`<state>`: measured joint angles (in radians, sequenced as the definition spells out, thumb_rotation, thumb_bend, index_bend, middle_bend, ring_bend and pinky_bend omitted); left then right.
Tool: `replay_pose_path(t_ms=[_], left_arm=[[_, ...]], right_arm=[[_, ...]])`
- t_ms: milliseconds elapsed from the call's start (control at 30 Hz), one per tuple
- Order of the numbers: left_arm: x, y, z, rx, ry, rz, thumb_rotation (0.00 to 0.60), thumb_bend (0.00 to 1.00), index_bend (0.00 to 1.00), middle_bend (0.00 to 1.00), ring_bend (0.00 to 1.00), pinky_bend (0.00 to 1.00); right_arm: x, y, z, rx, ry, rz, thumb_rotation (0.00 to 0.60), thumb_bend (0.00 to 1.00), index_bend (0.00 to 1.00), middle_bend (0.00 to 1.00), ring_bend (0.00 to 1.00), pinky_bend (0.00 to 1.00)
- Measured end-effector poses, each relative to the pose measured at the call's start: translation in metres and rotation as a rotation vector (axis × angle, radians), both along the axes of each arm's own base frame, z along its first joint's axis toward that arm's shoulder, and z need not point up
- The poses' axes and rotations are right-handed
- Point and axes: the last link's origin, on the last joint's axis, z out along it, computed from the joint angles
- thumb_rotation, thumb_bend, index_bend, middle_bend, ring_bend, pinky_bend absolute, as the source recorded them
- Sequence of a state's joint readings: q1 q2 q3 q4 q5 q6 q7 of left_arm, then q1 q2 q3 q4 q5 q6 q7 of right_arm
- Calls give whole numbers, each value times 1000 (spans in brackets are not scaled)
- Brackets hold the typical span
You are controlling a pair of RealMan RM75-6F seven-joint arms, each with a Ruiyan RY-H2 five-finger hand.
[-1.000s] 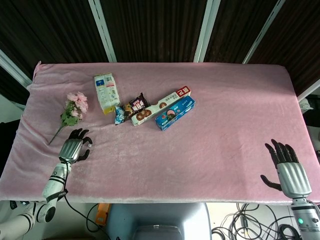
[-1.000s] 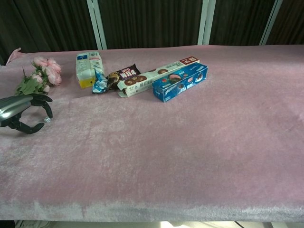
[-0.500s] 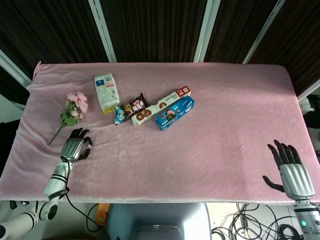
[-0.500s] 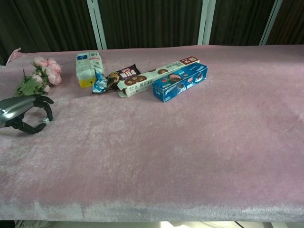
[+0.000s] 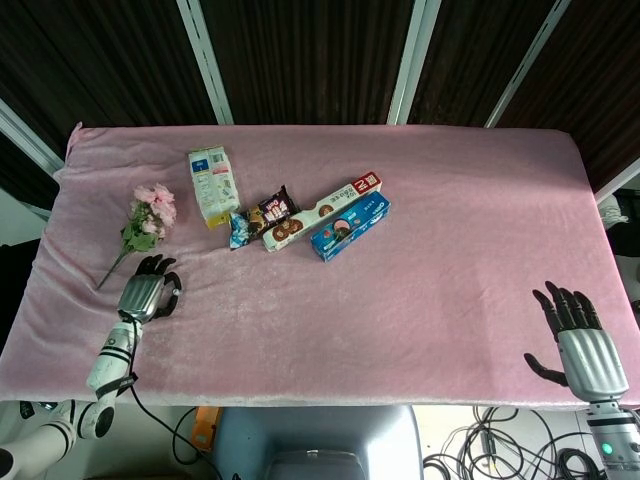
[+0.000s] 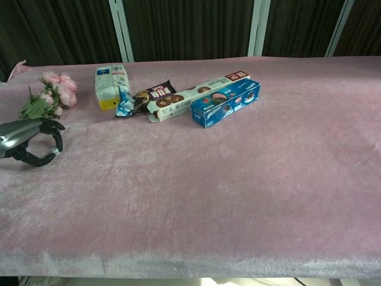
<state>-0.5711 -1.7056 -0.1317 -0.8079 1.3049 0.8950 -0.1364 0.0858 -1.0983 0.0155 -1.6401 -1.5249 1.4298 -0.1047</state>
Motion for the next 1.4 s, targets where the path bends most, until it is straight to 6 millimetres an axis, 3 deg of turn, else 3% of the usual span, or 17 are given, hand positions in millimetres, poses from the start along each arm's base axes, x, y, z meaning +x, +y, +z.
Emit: replay_pose_path(t_ms=[300,533,733,867,967,1033,1100,1167,1233,1400], left_arm=[[-1,1,2,13,-8,-4,600,449,642,168,55,92],[4,-2,7,33,-23,-37,600,449,657,172,56,93],[22,-14,12,42,-68,-111,600,448,650,172,56,93],[46,-28,15,36,-127,-179,600,447,636,174,56,93],[65,-41,18,24,-170,-223,600,446,566,167,52,92],[73,-47,19,15,-166,-241,600,439,413,135,30,88],[77,-51,22,17,-119,-260,600,430,177,100,5,81],[79,-55,25,22,-60,-272,600,424,46,81,0,76],[82,-59,27,20,-37,-271,600,418,3,69,0,74],[84,-68,37,13,-35,-248,600,409,0,47,0,72]], right_arm=[[0,0,0,0,2,0,600,335,0,0,0,0],[0,0,-2,4,2,1,600,335,0,0,0,0],[2,0,-4,12,3,7,600,335,0,0,0,0],[3,1,-5,18,1,16,600,335,0,0,0,0],[5,1,-5,22,-3,21,600,335,0,0,0,0],[5,2,-6,26,-5,25,600,335,0,0,0,0],[6,2,-6,30,-8,29,600,335,0,0,0,0],[7,2,-6,31,-10,32,600,335,0,0,0,0],[7,3,-5,30,-12,33,600,335,0,0,0,0],[6,3,-5,27,-9,31,600,335,0,0,0,0]])
